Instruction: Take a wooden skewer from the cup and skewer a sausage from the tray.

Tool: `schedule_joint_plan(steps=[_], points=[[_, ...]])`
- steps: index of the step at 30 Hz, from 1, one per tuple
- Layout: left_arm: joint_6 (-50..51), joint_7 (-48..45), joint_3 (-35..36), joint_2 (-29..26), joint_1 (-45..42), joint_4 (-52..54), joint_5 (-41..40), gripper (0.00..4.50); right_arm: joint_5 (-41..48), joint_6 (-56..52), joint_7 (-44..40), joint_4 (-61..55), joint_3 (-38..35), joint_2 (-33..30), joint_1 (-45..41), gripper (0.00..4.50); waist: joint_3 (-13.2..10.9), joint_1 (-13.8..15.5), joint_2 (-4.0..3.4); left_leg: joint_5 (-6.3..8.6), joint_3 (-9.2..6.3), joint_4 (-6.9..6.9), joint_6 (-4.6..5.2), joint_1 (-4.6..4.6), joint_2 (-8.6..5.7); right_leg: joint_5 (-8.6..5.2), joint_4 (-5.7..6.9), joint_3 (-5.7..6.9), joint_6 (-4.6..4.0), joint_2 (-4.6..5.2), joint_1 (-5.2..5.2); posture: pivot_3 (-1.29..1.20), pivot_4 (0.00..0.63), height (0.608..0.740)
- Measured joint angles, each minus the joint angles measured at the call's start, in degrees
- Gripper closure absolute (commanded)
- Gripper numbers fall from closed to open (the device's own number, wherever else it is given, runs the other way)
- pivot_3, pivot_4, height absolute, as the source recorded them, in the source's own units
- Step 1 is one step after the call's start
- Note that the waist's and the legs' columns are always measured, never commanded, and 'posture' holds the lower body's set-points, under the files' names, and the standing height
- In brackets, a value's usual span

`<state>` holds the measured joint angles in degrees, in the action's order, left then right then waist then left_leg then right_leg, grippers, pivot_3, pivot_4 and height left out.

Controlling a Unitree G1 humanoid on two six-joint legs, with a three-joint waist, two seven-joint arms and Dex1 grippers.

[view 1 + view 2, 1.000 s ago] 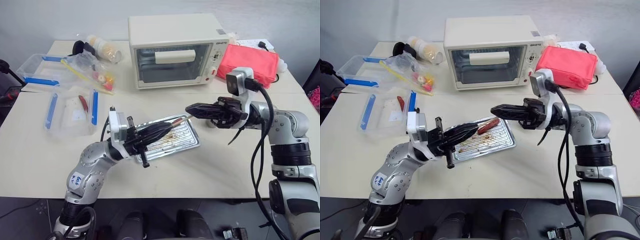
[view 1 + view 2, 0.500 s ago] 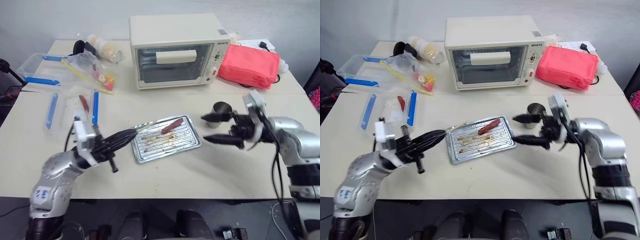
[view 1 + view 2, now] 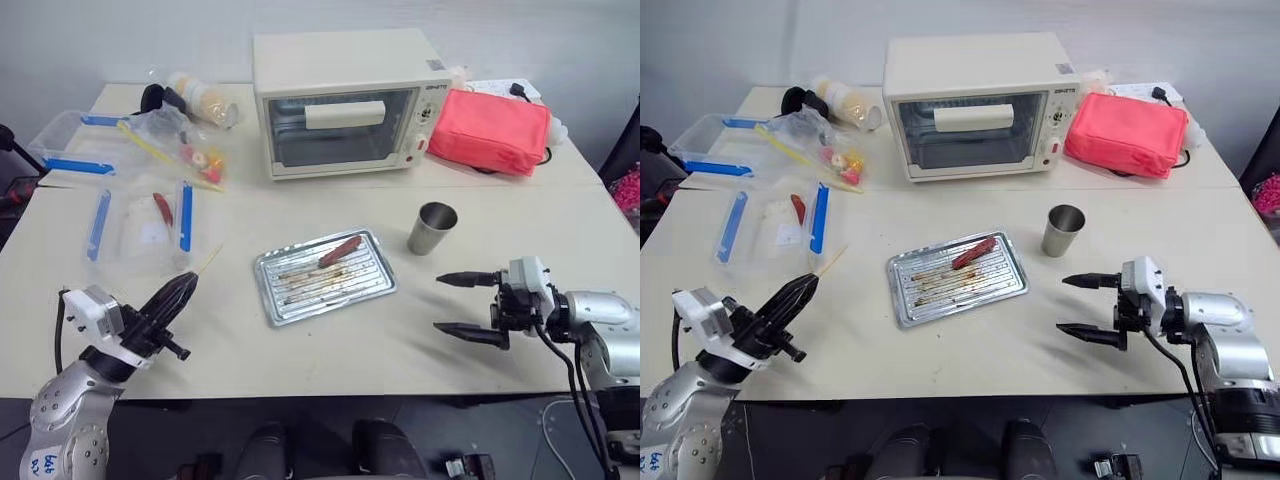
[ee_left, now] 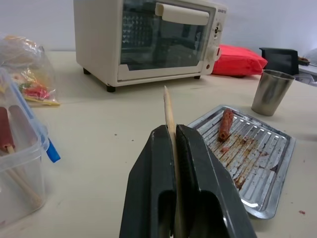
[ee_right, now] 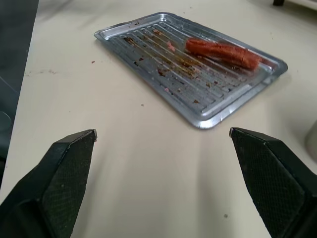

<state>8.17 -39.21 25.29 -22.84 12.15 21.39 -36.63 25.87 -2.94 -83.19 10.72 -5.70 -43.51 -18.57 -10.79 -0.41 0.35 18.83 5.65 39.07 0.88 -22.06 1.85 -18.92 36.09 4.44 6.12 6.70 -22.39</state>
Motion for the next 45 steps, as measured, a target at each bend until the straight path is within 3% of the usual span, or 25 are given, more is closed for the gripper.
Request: schedule_joint_plan(steps=[6, 9, 14, 20, 23, 30, 45], points=[[-0.16, 0.16, -1.18, -0.61, -2.77, -1.09, 0.18, 4.5, -6.9, -7.76, 1.54, -2.74, 12.97, 3.15, -17.96, 0.02, 0.0, -0.38, 0.0, 0.02, -0.07, -0.01, -0.08, -0.05, 0.08, -0.01, 0.0, -0.01, -0.03, 0.02, -0.08, 0.0, 0.15, 0.74], [-0.11, 0.17, -2.16, -0.85, -4.21, -2.13, 0.66, 4.5, -13.53, -8.82, 3.55, 2.55, 19.95, 9.21, -28.22, 0.02, 0.0, -0.9, 0.0, 0.02, -0.1, -0.01, -0.11, -0.13, 0.07, -0.01, -0.01, 0.03, -0.03, 0.02, -0.11, 0.0, 0.15, 0.74], [-0.18, 0.19, -3.59, -0.79, -4.93, -2.23, 1.02, 4.5, -22.79, -3.05, 6.1, 16.3, 27.98, 17.86, -39.4, 0.02, 0.0, -1.26, 0.0, 0.02, -0.13, -0.02, -0.11, -0.23, 0.04, -0.01, 0.12, 0.13, -0.02, 0.01, -0.11, 0.0, 0.15, 0.74], [-0.26, 0.74, -4.39, -0.17, -4.69, -2.18, 1.22, 4.5, -29.07, 6.97, 6.62, 31.15, 30.76, 22.74, -44.78, 0.02, 0.0, -1.3, 0.0, 0.01, -0.13, 0.01, -0.09, -0.23, 0.03, 0.0, 0.14, 0.18, -0.02, 0.01, -0.09, 0.0, 0.15, 0.74], [-0.29, 1.09, -4.81, 0.17, -4.49, -2.11, 1.26, 4.5, -31.68, 10.95, 6.49, 37.18, 31.61, 23.36, -47.23, 0.63, 0.0, -1.52, 0.0, 0.01, -0.12, 0.01, -0.1, -0.21, 0.05, 0.0, 0.18, 0.17, -0.02, 0.0, -0.1, 0.0, 0.15, 0.74], [-0.59, 1.75, -5.15, 0.32, -4.22, -2.01, 1.31, 4.5, -33.95, 13.84, 4.84, 44.38, 31.62, 25.27, -49.23, 3.01, 0.0, -1.85, 0.0, 0.01, -0.12, 0.0, -0.11, -0.21, 0.07, -0.01, 0.22, 0.13, -0.02, 0.01, -0.1, 0.0, 0.15, 0.74], [-0.65, 2.02, -5.51, -0.17, -4.86, -2.02, 1.31, 4.5, -36.26, 17.47, 5.14, 48.41, 31.21, 26.37, -50.92, 3.01, 0.0, -2.01, 0.0, 0.0, -0.15, 0.0, -0.13, -0.19, 0.06, -0.01, 0.29, 0.03, -0.02, 0.05, -0.1, 0.0, 0.15, 0.74]])
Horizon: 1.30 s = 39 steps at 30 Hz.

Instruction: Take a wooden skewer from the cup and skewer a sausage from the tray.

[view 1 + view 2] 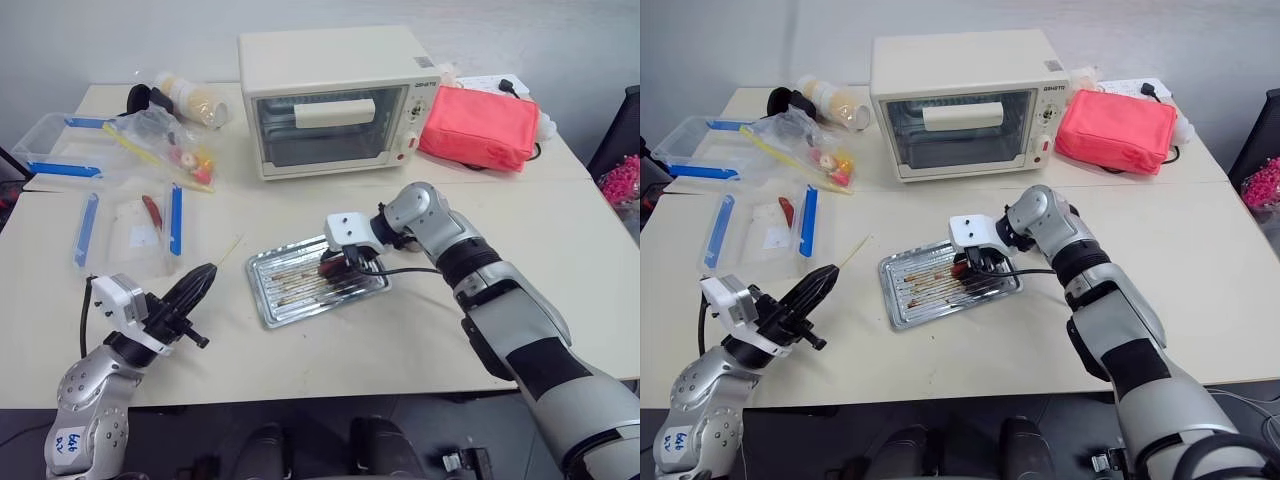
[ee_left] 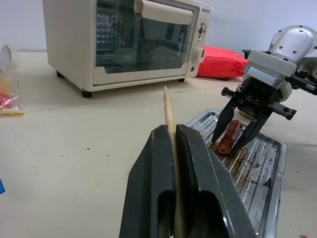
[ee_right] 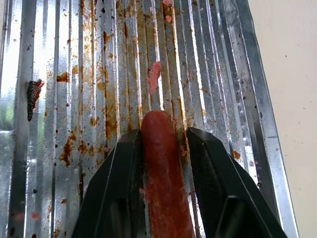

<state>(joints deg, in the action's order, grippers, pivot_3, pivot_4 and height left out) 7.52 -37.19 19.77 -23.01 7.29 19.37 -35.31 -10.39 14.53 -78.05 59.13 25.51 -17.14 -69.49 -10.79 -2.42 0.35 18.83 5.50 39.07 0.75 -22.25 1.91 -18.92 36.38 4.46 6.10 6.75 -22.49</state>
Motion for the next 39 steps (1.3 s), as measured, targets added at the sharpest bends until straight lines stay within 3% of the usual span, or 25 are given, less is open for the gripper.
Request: schedule_joint_plan(steps=[3, 7, 14, 19, 24, 39], points=[[0.0, 0.0, -0.09, -0.08, -0.15, 0.0, 0.0, 4.5, -0.03, -0.73, -0.71, -0.12, -0.21, -0.04, 0.02, 3.37, 0.0, 0.01, 0.0, 0.0, -0.01, 0.0, 0.0, 0.0, -0.01, 0.0, 0.01, 0.0, 0.0, 0.01, 0.0, 0.0, 0.15, 0.74], [0.0, -0.02, -0.13, -0.31, -0.18, 0.0, 0.0, 4.5, -0.12, -0.98, -2.05, -0.57, -0.36, -0.54, 0.07, 4.36, 0.0, 0.02, 0.0, 0.0, -0.02, 0.0, 0.0, 0.01, -0.01, 0.0, 0.02, -0.01, 0.0, 0.02, 0.01, 0.0, 0.15, 0.74], [0.17, -1.07, -1.14, -1.4, -1.13, -0.02, 0.02, 4.5, 0.07, -1.02, -2.78, -1.76, -1.38, -1.0, 0.73, 4.38, 0.0, -0.11, 0.0, 0.0, -0.01, 0.0, 0.0, 0.01, -0.01, 0.0, 0.02, 0.0, 0.0, 0.02, 0.0, 0.0, 0.15, 0.74], [2.33, -9.32, -5.88, -9.33, -0.04, 0.43, 0.87, 4.5, 5.26, -2.84, -9.08, -13.79, -3.79, -5.02, 4.83, 4.38, -0.01, -0.04, -0.02, 0.0, -0.01, -0.07, 0.0, -0.03, -0.03, 0.0, -0.03, 0.02, 0.0, 0.01, -0.03, 0.0, 0.15, 0.74], [3.55, -16.74, -9.11, -14.36, -0.55, 0.5, 0.88, 4.5, 10.89, -8.02, -9.99, -27.51, -4.81, -10.13, 9.5, 4.38, -0.01, -0.04, -0.02, 0.01, -0.03, -0.07, -0.02, -0.01, 0.01, -0.01, -0.06, 0.0, -0.01, 0.02, -0.03, 0.0, 0.15, 0.74], [3.56, -19.27, -12.62, -12.96, -7.07, -2.26, 2.39, 4.5, 14.07, -19.95, -10.03, -43.18, -2.45, -13.49, 13.0, 4.38, -0.01, 0.26, -0.02, 0.01, 0.01, -0.05, -0.02, -0.01, 0.0, -0.01, -0.03, 0.1, -0.01, -0.02, -0.05, 0.0, 0.15, 0.74]])
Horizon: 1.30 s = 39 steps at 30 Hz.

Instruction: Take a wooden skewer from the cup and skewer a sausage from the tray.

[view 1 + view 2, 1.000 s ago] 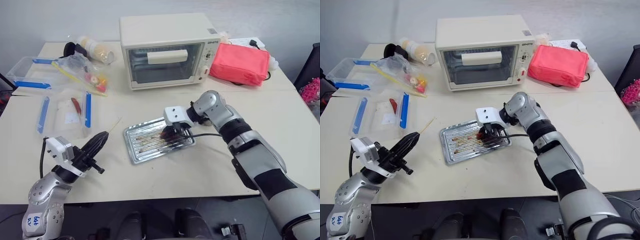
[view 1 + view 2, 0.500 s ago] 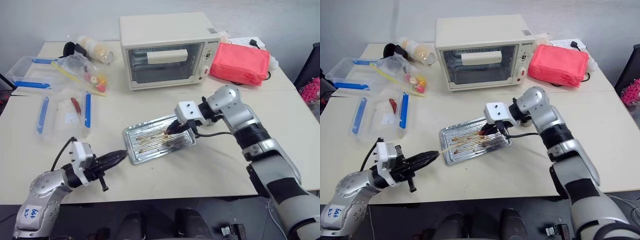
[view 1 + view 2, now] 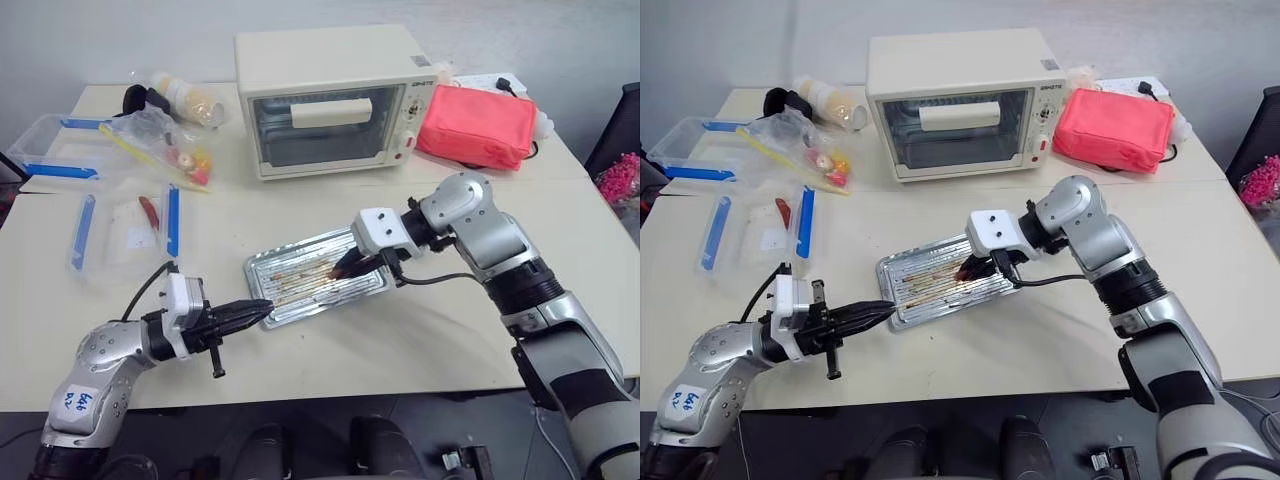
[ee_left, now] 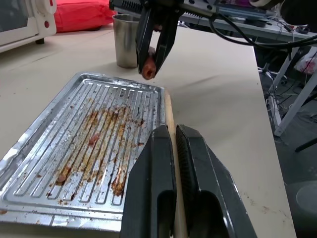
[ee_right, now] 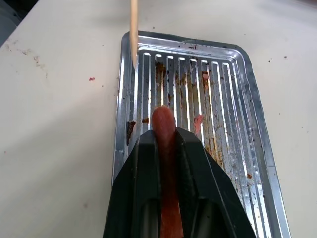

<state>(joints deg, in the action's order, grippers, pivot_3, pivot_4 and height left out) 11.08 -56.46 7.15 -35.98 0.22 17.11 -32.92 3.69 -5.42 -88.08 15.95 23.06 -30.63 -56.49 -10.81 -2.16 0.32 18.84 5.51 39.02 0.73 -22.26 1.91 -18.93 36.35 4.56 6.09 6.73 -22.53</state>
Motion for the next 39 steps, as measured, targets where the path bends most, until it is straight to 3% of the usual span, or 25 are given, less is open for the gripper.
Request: schedule_joint_plan(steps=[39], points=[[-0.08, 0.62, -1.52, 2.14, -2.26, -0.24, 1.38, 4.5, 2.3, -4.83, 0.02, -4.63, 1.79, -0.75, 1.79, 4.38, 0.0, 0.46, 0.0, 0.0, 0.01, 0.04, 0.01, 0.0, -0.01, 0.0, 0.03, 0.07, 0.0, -0.01, 0.0, 0.0, 0.15, 0.74]])
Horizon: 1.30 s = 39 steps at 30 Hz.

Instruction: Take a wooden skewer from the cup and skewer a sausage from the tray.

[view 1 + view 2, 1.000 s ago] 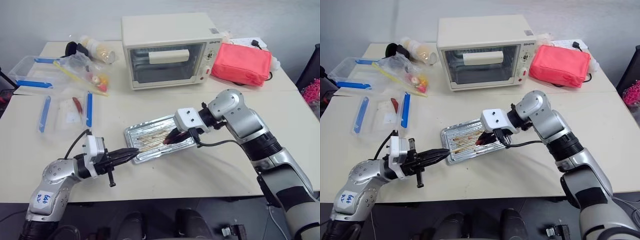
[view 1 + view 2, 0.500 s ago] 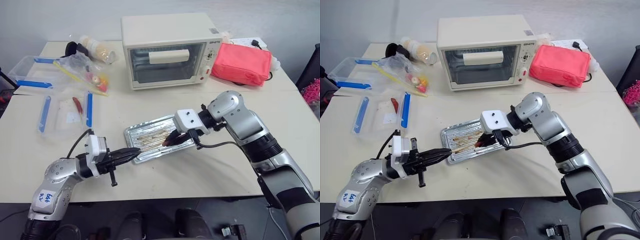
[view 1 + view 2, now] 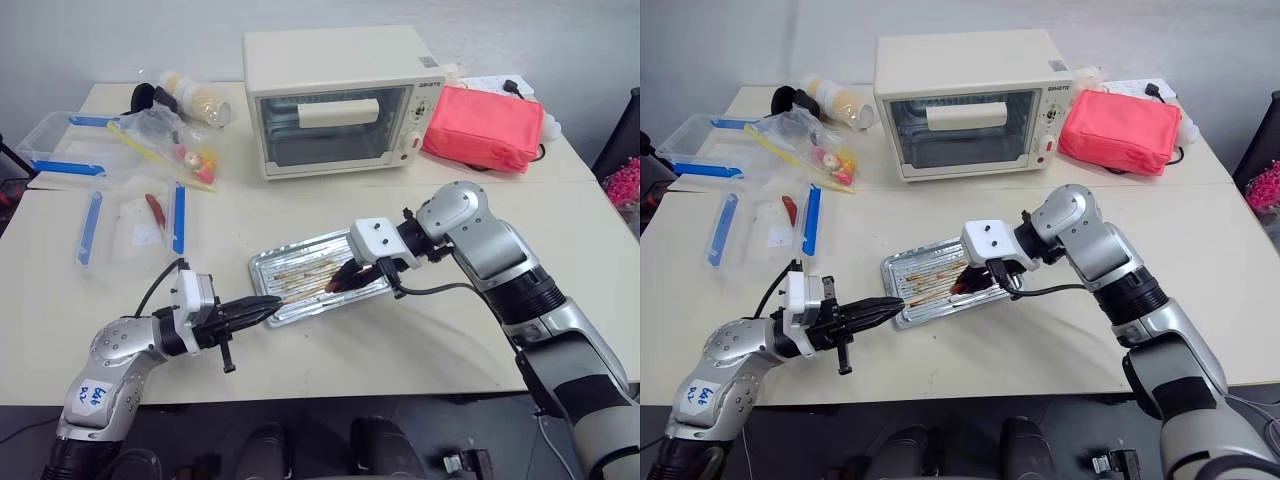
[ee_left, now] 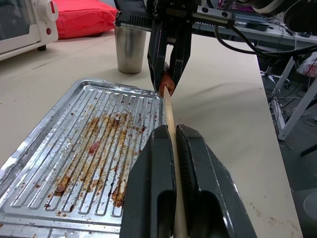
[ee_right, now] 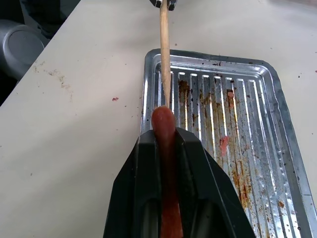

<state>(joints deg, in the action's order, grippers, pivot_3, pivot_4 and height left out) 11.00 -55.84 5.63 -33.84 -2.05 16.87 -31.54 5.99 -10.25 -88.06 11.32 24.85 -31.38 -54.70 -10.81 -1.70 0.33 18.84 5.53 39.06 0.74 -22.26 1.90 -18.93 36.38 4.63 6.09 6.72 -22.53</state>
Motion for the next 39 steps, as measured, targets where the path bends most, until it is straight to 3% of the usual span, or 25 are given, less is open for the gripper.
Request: schedule_joint_plan(steps=[39], points=[[-0.17, -2.47, -1.63, 1.06, -1.65, -3.77, 1.25, 4.5, -0.11, 1.49, -0.05, 5.25, -0.16, -0.1, -1.11, 4.38, 0.0, 0.07, 0.0, 0.0, 0.01, 0.03, 0.01, 0.0, -0.01, 0.0, 0.03, 0.19, 0.0, -0.02, 0.0, 0.0, 0.15, 0.74]])
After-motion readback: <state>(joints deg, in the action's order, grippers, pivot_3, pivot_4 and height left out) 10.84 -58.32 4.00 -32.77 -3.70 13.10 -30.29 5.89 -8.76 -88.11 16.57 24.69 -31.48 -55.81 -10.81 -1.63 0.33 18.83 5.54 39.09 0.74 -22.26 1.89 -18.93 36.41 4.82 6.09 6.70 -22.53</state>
